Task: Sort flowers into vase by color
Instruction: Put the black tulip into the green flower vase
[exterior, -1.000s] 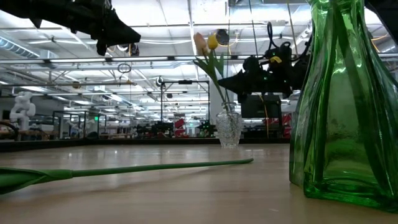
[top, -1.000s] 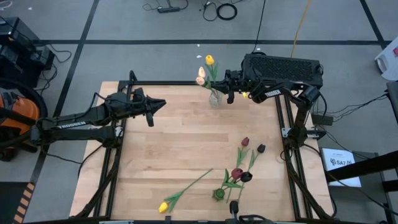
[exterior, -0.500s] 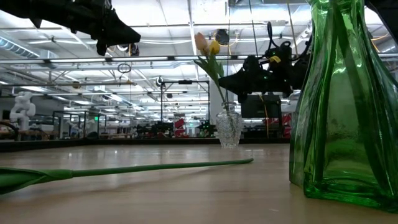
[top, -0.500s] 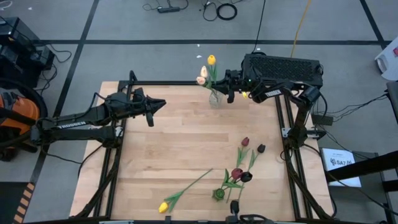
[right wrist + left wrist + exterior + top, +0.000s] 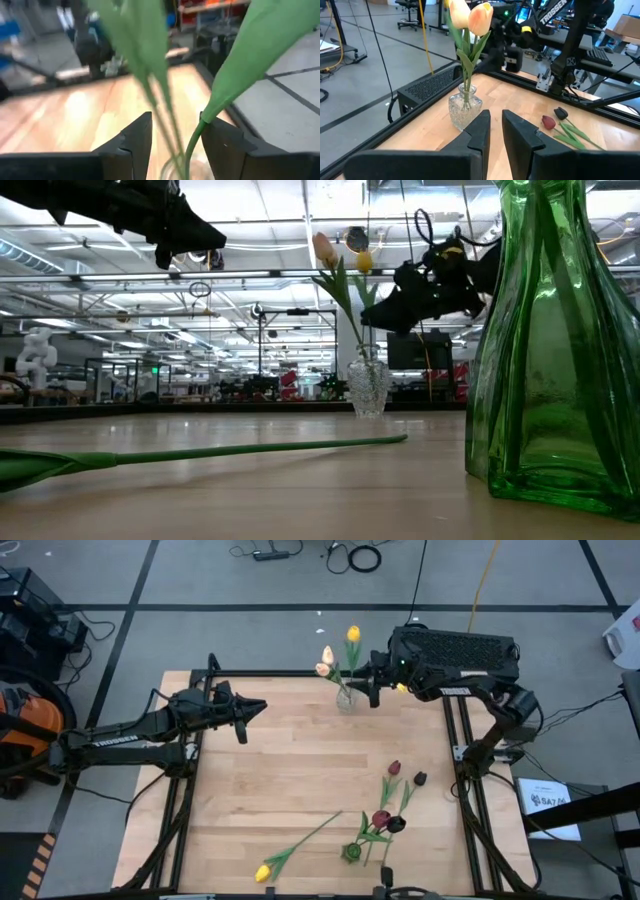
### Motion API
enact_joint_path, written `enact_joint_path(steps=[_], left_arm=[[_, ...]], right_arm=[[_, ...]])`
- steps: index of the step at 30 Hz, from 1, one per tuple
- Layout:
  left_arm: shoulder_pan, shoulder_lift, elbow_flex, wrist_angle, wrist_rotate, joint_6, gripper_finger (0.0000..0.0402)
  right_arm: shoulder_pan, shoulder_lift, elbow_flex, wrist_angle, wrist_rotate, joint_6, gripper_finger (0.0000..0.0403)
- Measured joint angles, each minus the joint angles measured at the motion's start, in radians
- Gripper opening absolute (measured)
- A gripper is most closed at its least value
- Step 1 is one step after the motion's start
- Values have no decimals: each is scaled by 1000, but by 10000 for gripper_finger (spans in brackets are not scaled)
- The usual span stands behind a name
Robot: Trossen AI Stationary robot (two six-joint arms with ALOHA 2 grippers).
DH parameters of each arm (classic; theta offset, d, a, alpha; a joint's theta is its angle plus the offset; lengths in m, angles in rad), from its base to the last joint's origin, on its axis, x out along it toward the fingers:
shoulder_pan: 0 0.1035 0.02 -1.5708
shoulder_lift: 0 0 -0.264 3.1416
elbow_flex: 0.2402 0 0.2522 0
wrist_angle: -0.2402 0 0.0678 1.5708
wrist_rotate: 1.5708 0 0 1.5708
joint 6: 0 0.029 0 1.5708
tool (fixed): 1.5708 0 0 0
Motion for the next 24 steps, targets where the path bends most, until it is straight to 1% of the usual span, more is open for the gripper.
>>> enact_joint_path(steps=[4, 5, 10, 16, 20, 24], left_arm=[[0, 0, 0, 0, 0, 0, 54], [0, 0, 0, 0, 0, 0, 54], [0, 0, 0, 0, 0, 0, 54], [0, 0, 0, 0, 0, 0, 54], [0, 0, 0, -2, 0, 0, 54], [0, 0, 0, -3, 0, -3, 54]], right_arm=[[21, -45, 0, -96, 2, -111, 160], [25, -56, 0, -110, 16, -127, 159], [50, -117, 0, -185, 152, -217, 155], [64, -167, 17, -401, 222, -291, 155], [70, -177, 37, -511, 266, -311, 155], [71, -183, 88, -634, 301, -271, 155]])
